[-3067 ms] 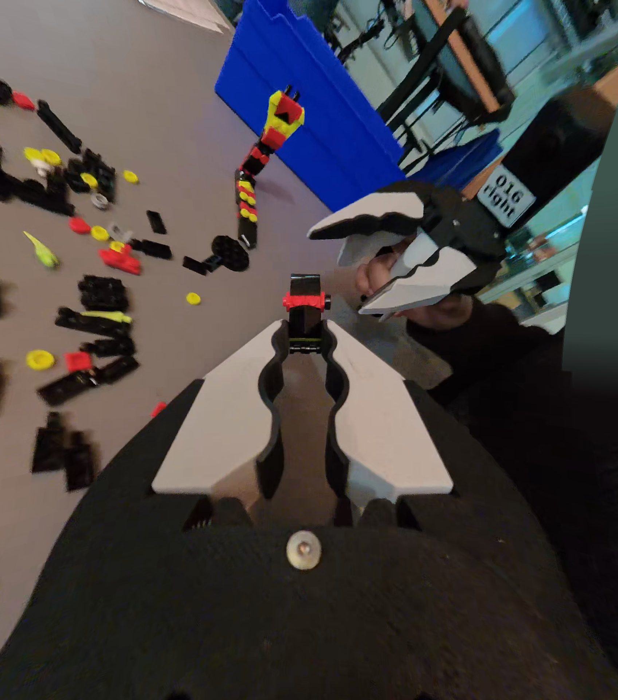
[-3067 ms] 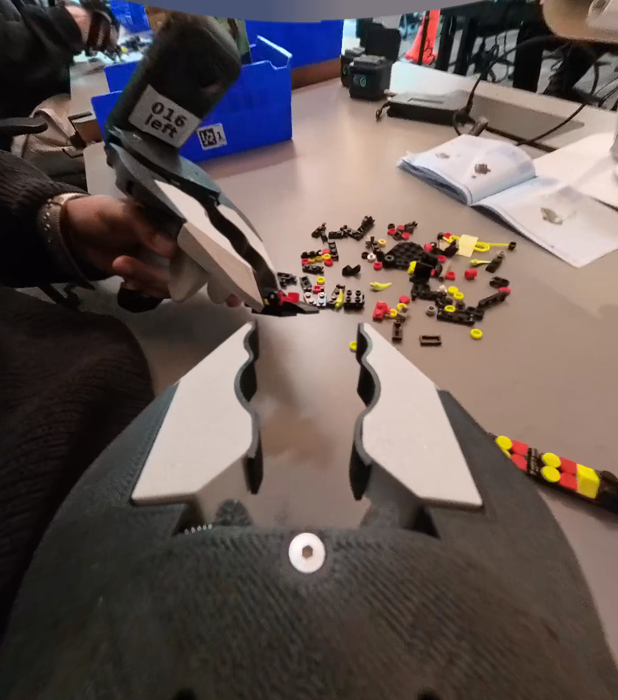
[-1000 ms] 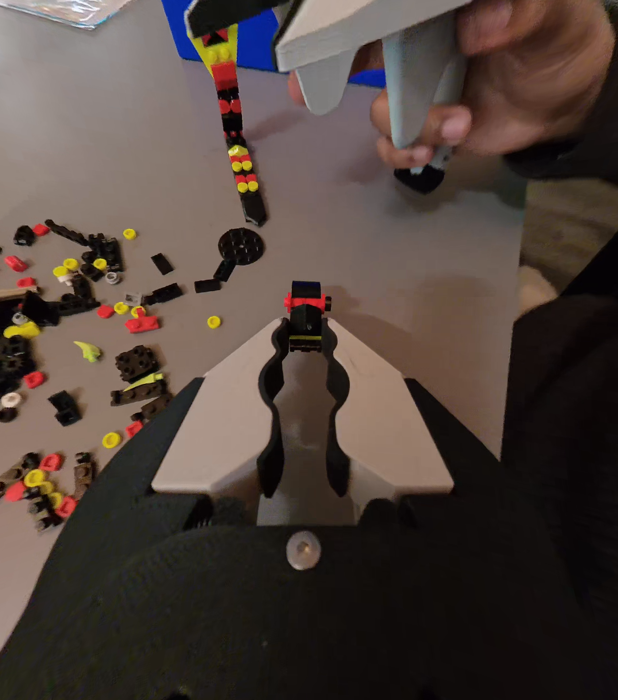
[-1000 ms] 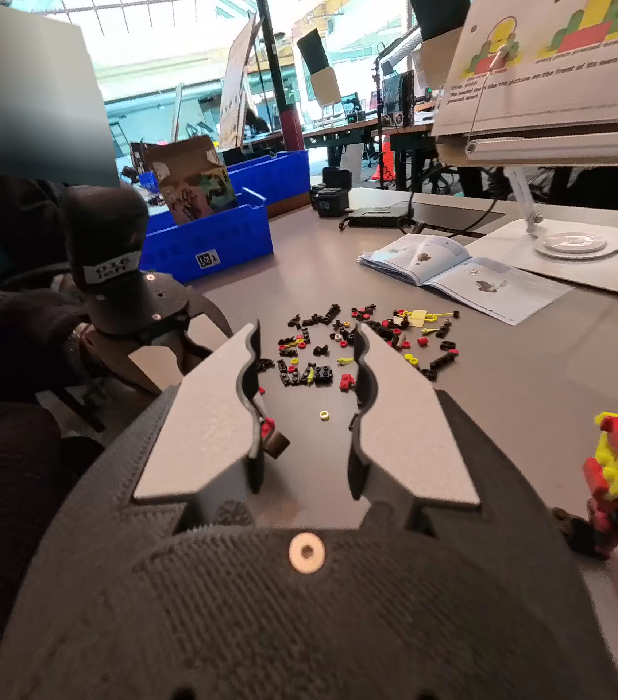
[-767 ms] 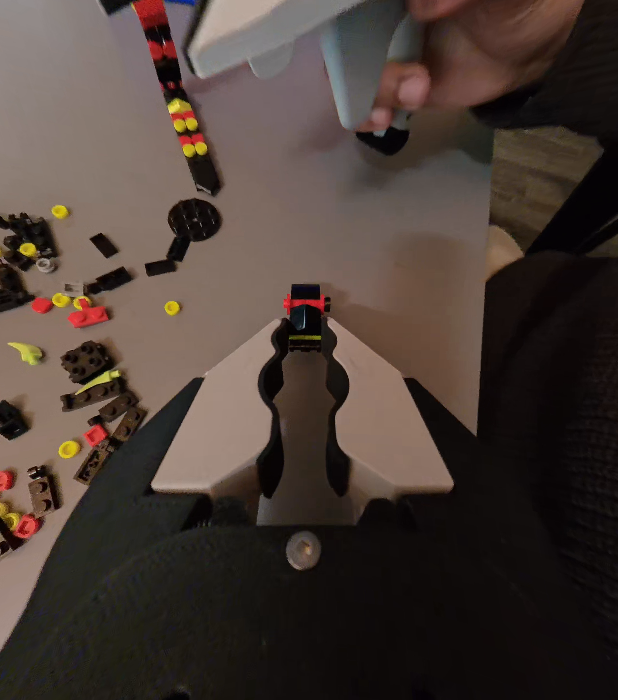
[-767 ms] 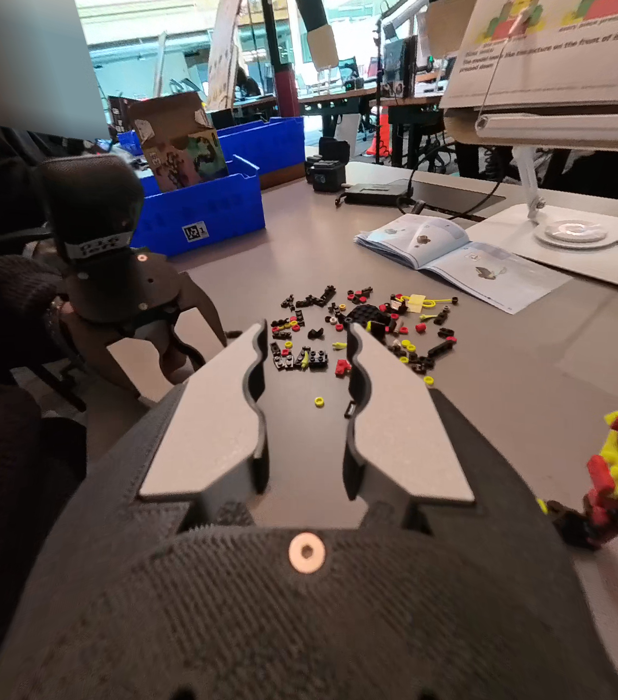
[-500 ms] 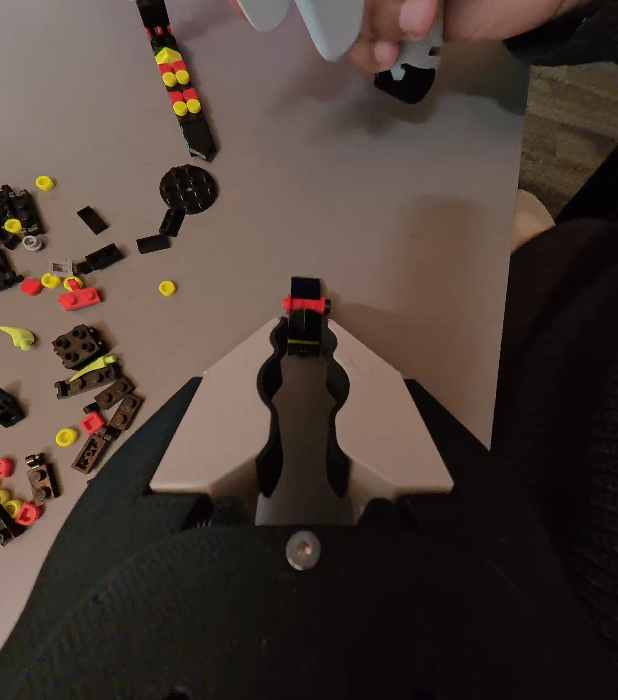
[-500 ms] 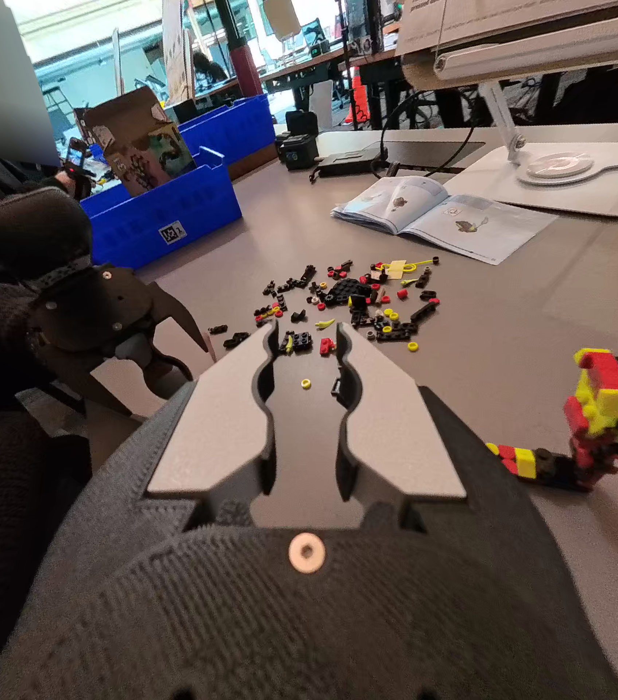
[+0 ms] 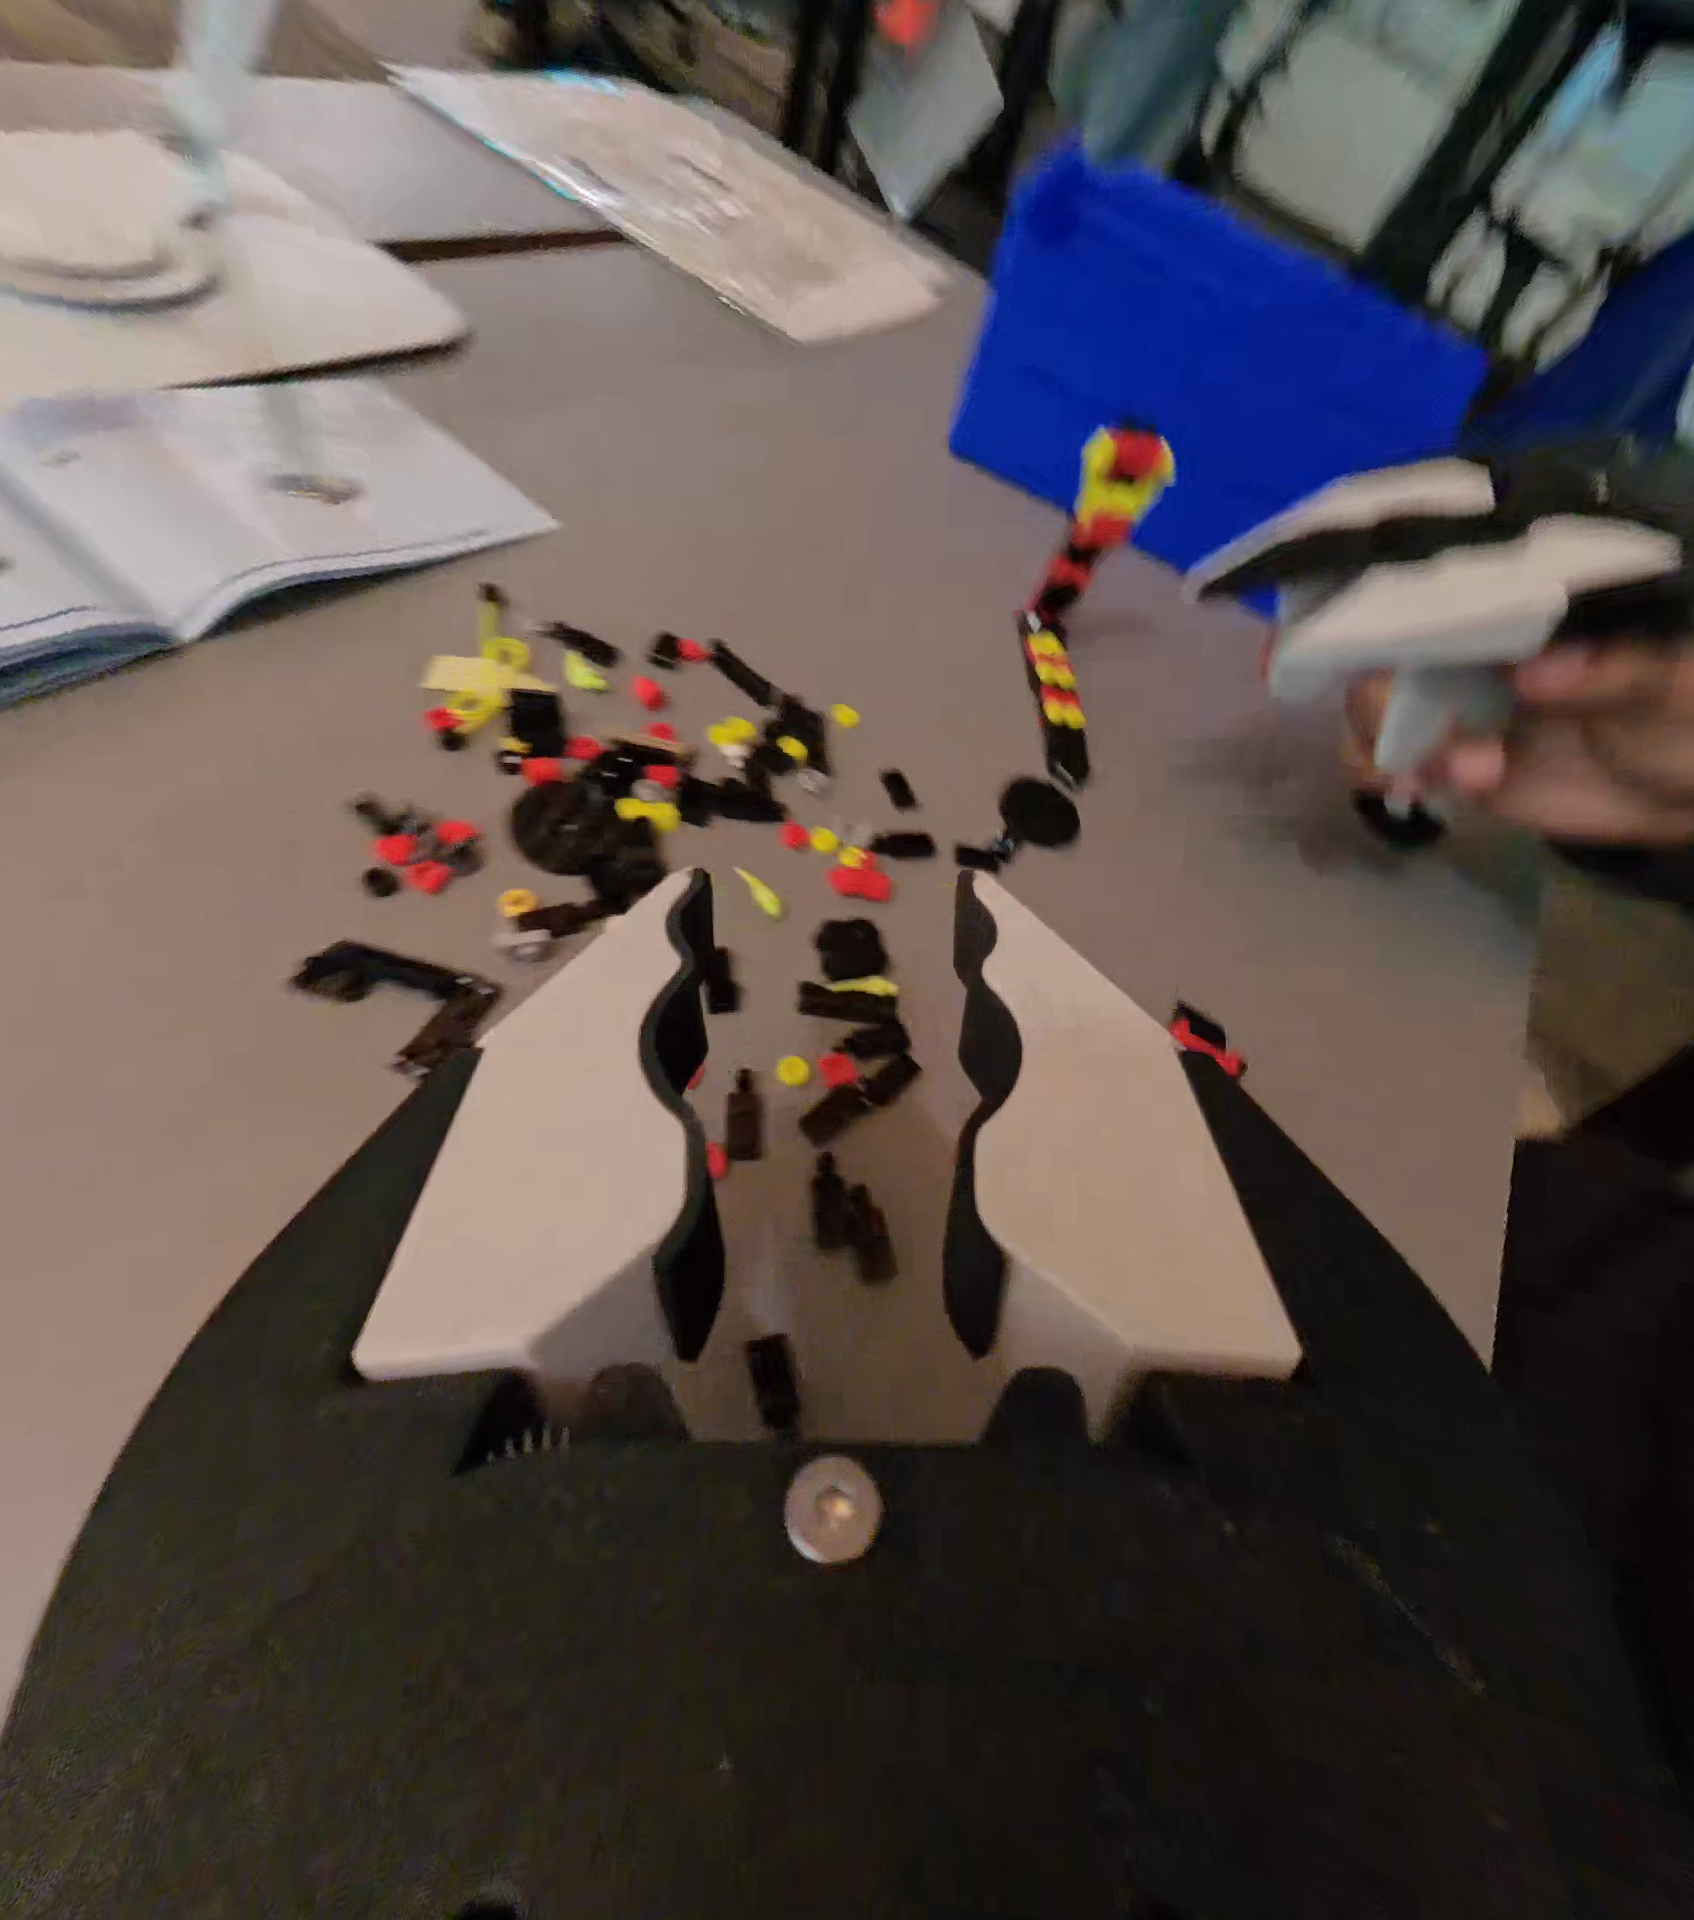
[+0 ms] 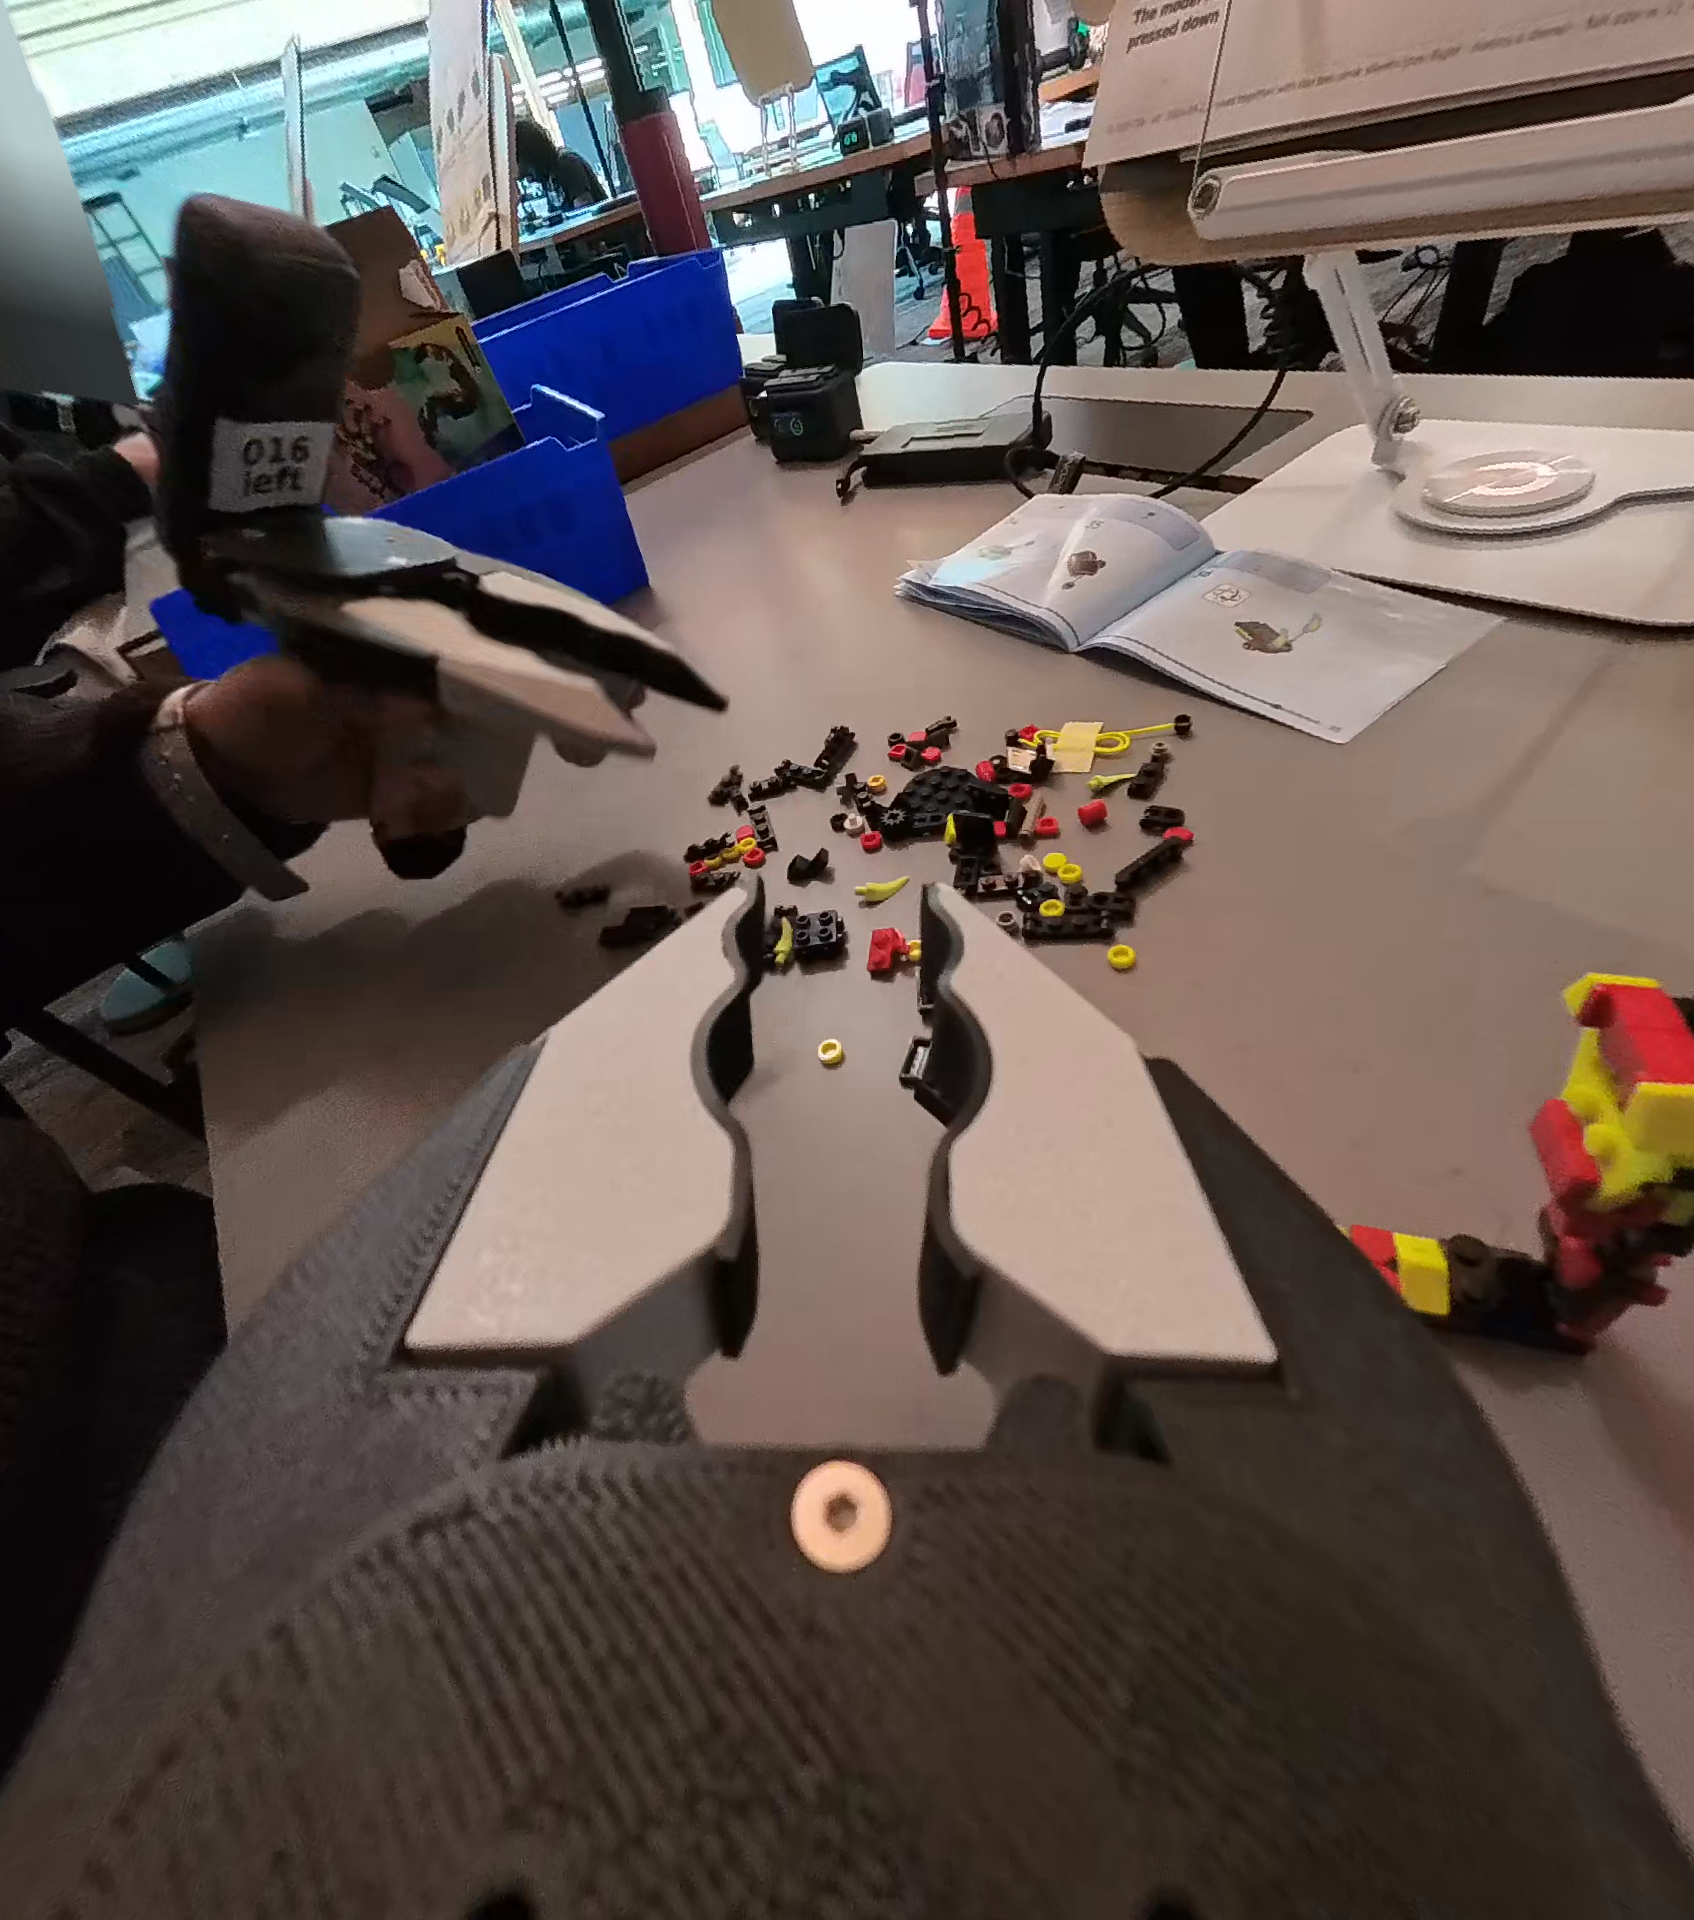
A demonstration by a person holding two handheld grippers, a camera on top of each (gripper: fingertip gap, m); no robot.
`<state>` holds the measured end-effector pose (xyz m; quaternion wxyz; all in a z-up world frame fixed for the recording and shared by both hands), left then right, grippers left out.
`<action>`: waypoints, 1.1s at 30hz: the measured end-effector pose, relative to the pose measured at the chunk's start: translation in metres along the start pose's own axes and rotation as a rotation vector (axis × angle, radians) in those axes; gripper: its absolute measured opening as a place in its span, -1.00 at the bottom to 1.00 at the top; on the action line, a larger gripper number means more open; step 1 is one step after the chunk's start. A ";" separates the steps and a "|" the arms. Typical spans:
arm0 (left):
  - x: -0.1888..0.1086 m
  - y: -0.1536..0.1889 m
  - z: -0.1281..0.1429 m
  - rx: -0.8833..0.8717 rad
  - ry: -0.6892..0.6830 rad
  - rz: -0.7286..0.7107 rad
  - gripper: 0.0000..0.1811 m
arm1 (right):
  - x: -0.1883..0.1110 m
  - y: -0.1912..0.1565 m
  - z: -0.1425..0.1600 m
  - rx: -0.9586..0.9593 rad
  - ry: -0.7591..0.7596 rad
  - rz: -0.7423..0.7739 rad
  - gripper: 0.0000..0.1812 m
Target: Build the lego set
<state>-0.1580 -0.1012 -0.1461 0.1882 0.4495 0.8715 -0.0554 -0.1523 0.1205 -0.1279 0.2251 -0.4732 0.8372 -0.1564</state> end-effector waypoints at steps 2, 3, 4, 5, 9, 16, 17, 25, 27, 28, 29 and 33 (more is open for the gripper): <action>-0.007 -0.018 0.000 -0.144 0.063 -0.011 -0.51 | 0.001 0.000 0.000 0.001 -0.002 -0.002 -0.70; -0.011 -0.023 -0.001 -0.208 0.086 0.005 -0.51 | 0.001 0.000 0.001 0.003 -0.004 -0.003 -0.70; -0.013 -0.027 -0.002 -0.262 0.109 0.025 -0.52 | 0.001 0.000 0.001 0.003 -0.005 -0.004 -0.70; -0.016 -0.031 -0.002 -0.303 0.130 0.039 -0.53 | 0.001 0.000 0.001 0.003 -0.007 -0.006 -0.70; -0.023 -0.041 -0.001 -0.352 0.165 0.022 -0.60 | 0.002 0.000 0.002 0.002 -0.011 -0.009 -0.69; -0.025 -0.043 0.000 -0.296 0.135 -0.017 -0.75 | 0.002 -0.002 0.003 -0.013 -0.023 -0.014 -0.70; -0.025 -0.044 0.001 -0.294 0.131 -0.027 -0.77 | 0.002 -0.002 0.003 -0.021 -0.027 -0.014 -0.70; -0.022 -0.046 0.006 -0.347 0.118 -0.005 -0.79 | 0.012 -0.026 0.025 -0.206 -0.207 -0.072 -0.76; -0.021 -0.045 0.007 -0.359 0.109 0.007 -0.78 | 0.016 -0.037 0.036 -0.286 -0.271 -0.099 -0.76; -0.020 -0.045 0.008 -0.362 0.104 0.012 -0.77 | 0.018 -0.043 0.042 -0.321 -0.299 -0.121 -0.75; -0.020 -0.045 0.008 -0.363 0.102 0.014 -0.77 | 0.019 -0.051 0.048 -0.347 -0.324 -0.156 -0.72; -0.019 -0.043 0.009 -0.364 0.094 0.022 -0.76 | 0.025 -0.075 0.071 -0.444 -0.420 -0.216 -0.60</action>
Point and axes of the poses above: each gripper's, where its closed fingertips meet, x out along the fingers, z out of its underside, y = z × x across the jaws, the point moved 6 cm from there along -x, back along the fingers, and after that the axes turned 15 degrees about x, right-handed, at the moved point
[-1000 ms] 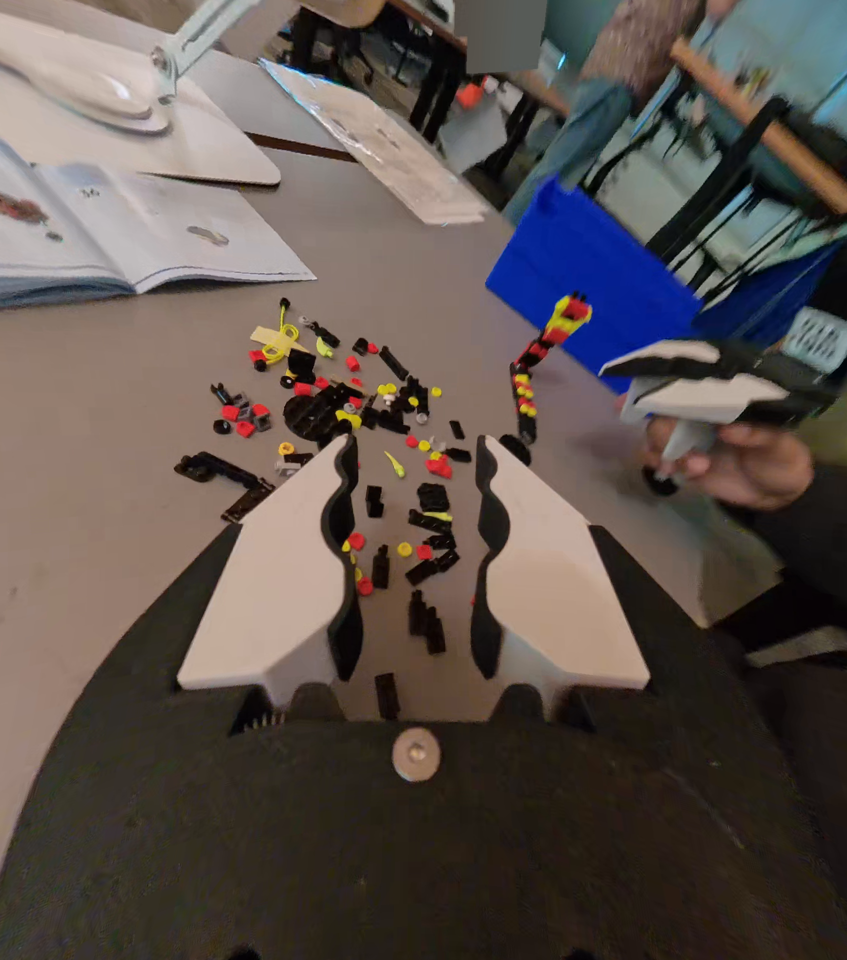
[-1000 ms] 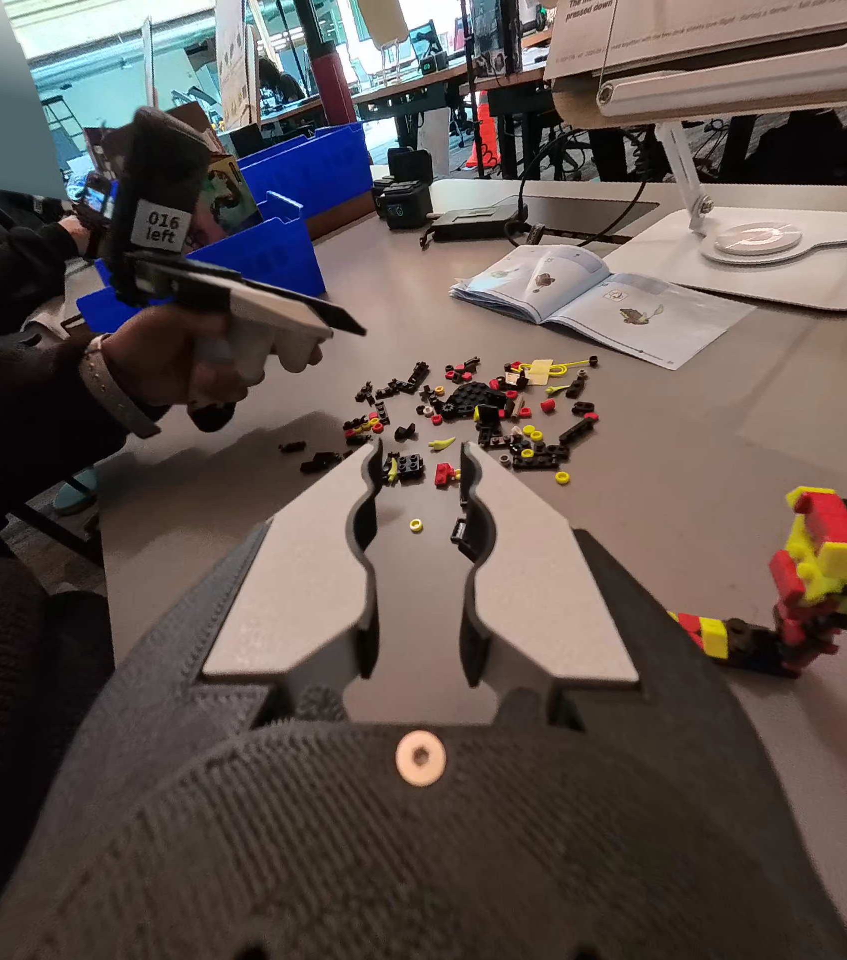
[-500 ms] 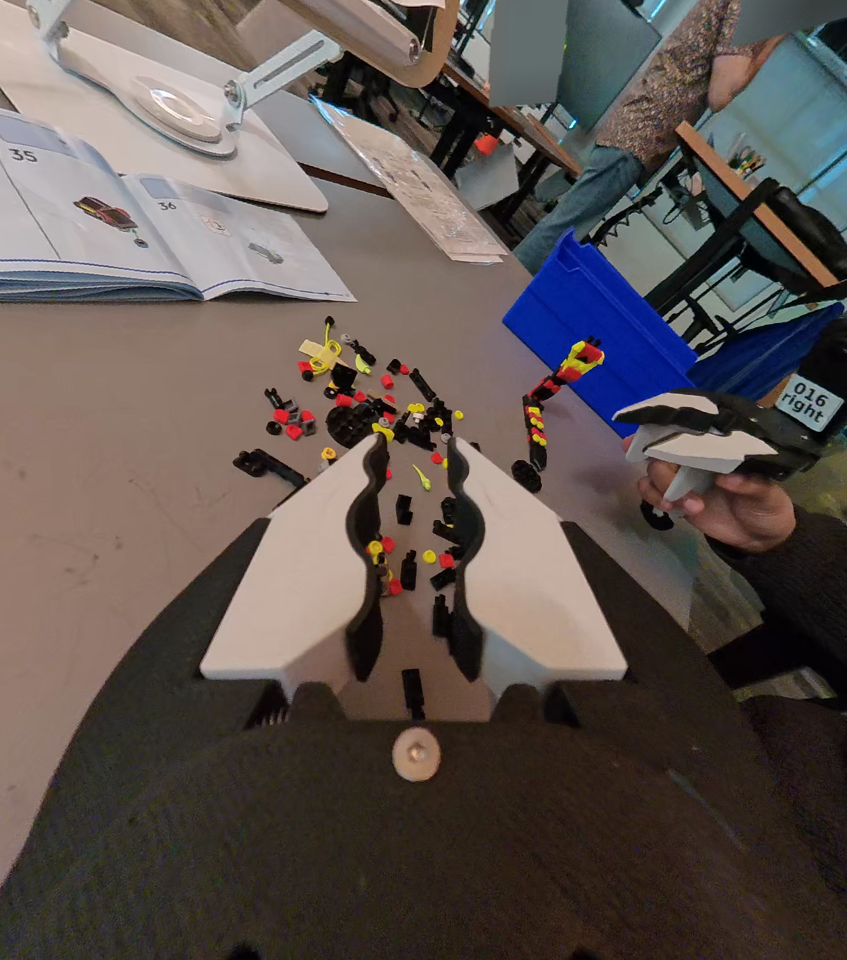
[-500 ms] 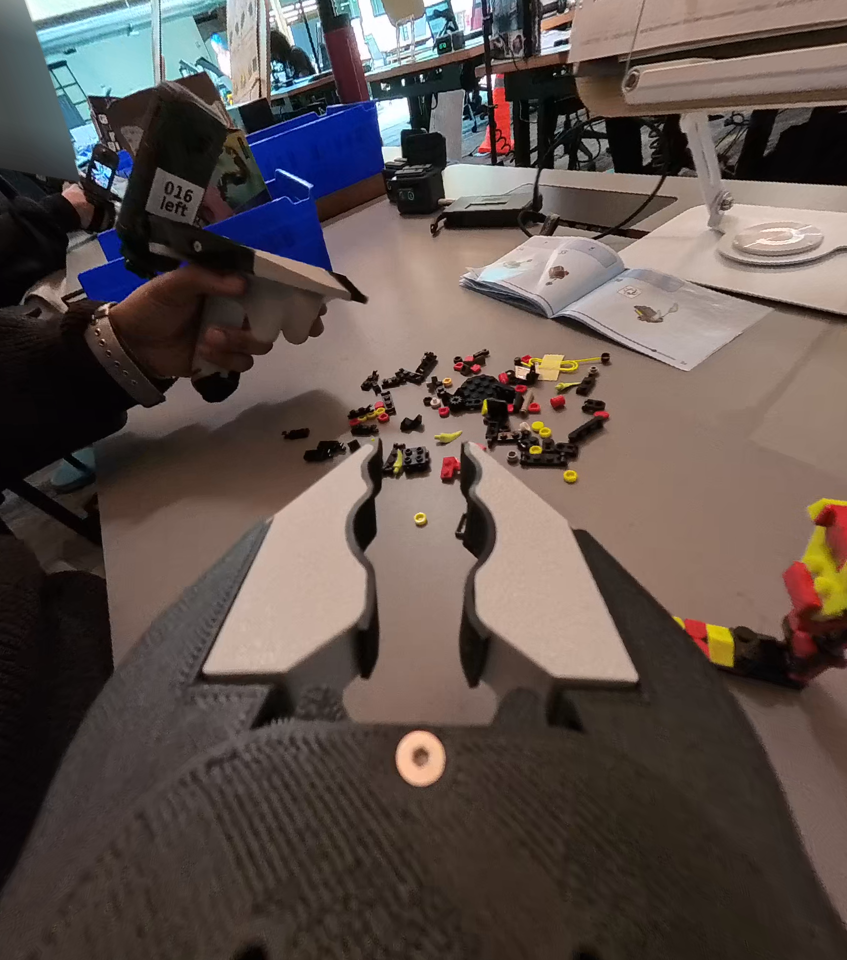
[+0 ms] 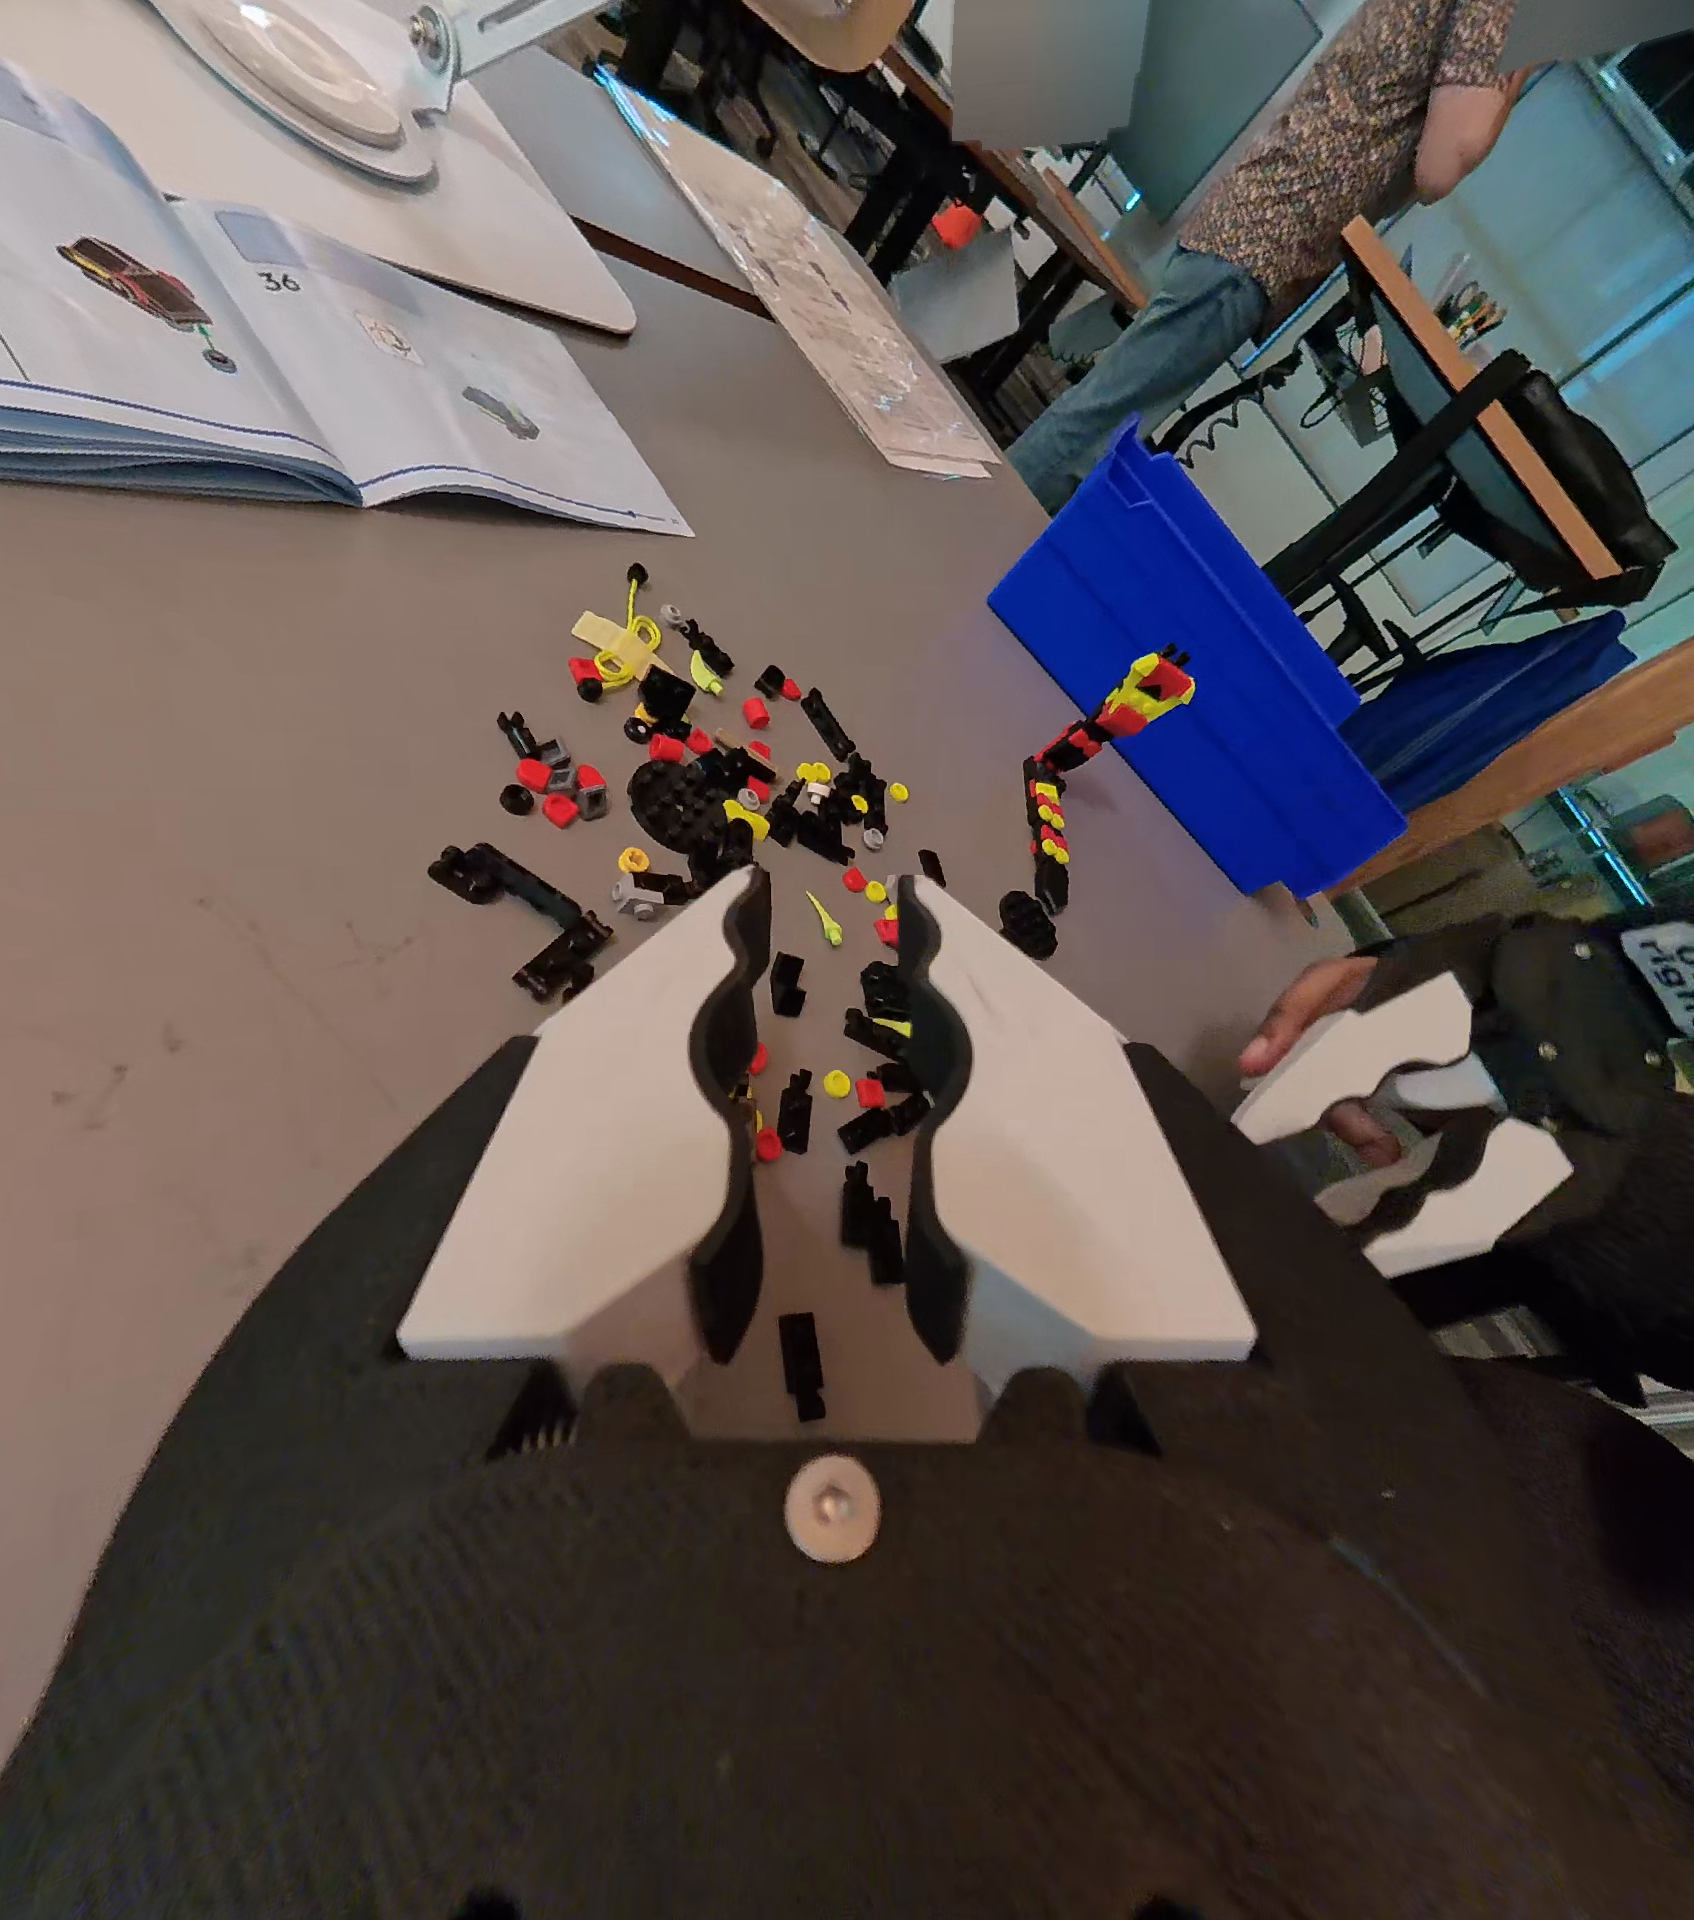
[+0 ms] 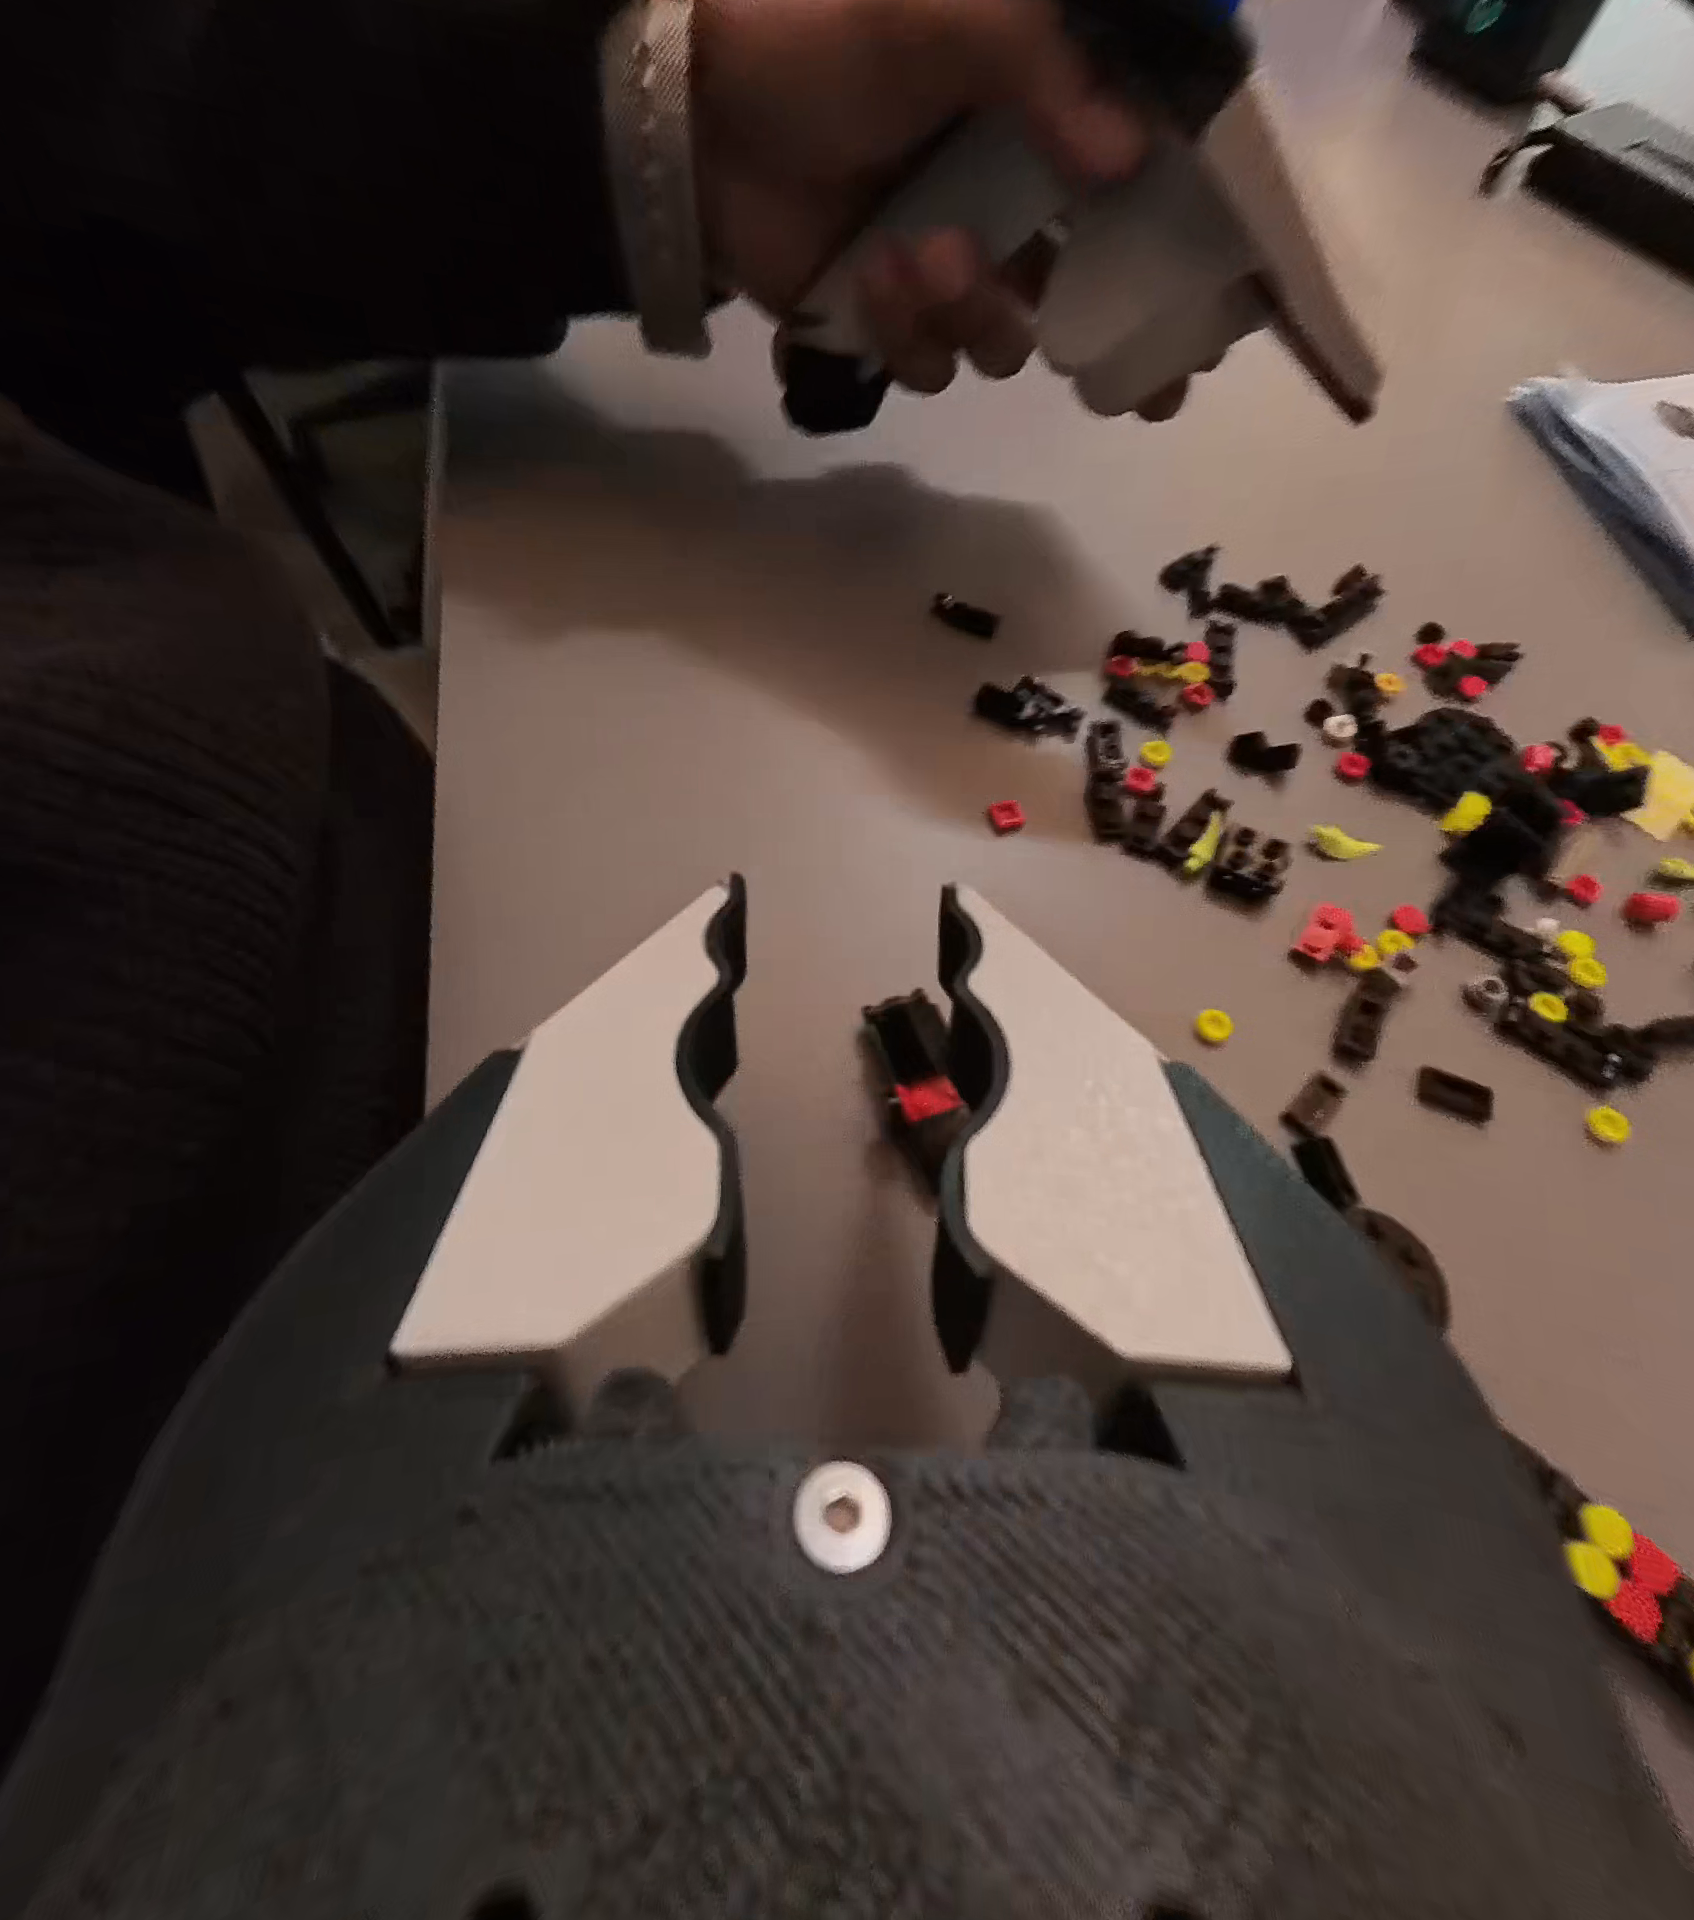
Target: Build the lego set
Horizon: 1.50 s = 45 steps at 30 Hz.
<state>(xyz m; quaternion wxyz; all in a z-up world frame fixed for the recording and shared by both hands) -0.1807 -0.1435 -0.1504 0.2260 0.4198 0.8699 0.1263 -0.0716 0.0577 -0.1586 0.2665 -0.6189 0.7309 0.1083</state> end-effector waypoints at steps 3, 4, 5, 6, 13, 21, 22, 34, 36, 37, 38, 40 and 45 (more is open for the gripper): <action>0.001 0.000 0.001 -0.005 -0.007 0.005 -0.76 | 0.011 -0.006 0.009 -0.076 -0.083 0.057 -0.48; 0.001 0.000 0.002 -0.009 -0.008 0.008 -0.75 | 0.014 -0.005 0.012 -0.101 -0.110 0.086 -0.42; 0.001 0.000 0.002 -0.014 -0.009 0.011 -0.75 | 0.015 -0.003 0.015 -0.121 -0.133 0.116 -0.36; 0.002 0.000 0.002 -0.018 -0.008 0.014 -0.75 | 0.017 -0.002 0.018 -0.132 -0.155 0.134 -0.31; 0.002 -0.001 0.002 -0.034 -0.007 0.019 -0.75 | 0.021 -0.003 0.032 -0.024 -0.258 0.068 -0.18; -0.001 -0.003 -0.001 -0.057 0.027 0.011 -0.76 | 0.012 -0.014 0.039 -0.113 -0.332 -0.069 -0.67; -0.001 -0.003 -0.001 -0.065 0.028 0.016 -0.76 | 0.011 -0.014 0.039 -0.120 -0.332 -0.076 -0.69; 0.002 0.000 0.002 -0.073 0.008 0.029 -0.75 | 0.004 -0.006 0.037 -0.126 -0.319 -0.056 -0.59; 0.003 0.001 0.004 -0.057 -0.004 0.025 -0.76 | 0.001 -0.001 0.037 -0.109 -0.307 -0.052 -0.59; 0.004 0.001 0.004 -0.049 -0.010 0.023 -0.76 | 0.000 0.003 0.037 -0.095 -0.307 -0.051 -0.59; 0.005 0.002 0.005 -0.041 -0.017 0.022 -0.76 | -0.002 0.006 0.038 -0.079 -0.310 -0.052 -0.58; 0.007 0.004 0.007 -0.018 -0.038 0.016 -0.76 | -0.004 0.011 0.039 -0.054 -0.313 -0.044 -0.57; 0.011 0.008 0.011 0.048 -0.082 0.001 -0.76 | -0.004 0.023 0.039 -0.081 -0.309 0.058 -0.62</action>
Point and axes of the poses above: each gripper's, where its closed fingertips meet, x out along the fingers, z out of its underside, y = z × x across the jaws, the point moved 6 cm from there along -x, back along the fingers, and after that the axes turned 15 degrees about x, right-handed, at the moved point
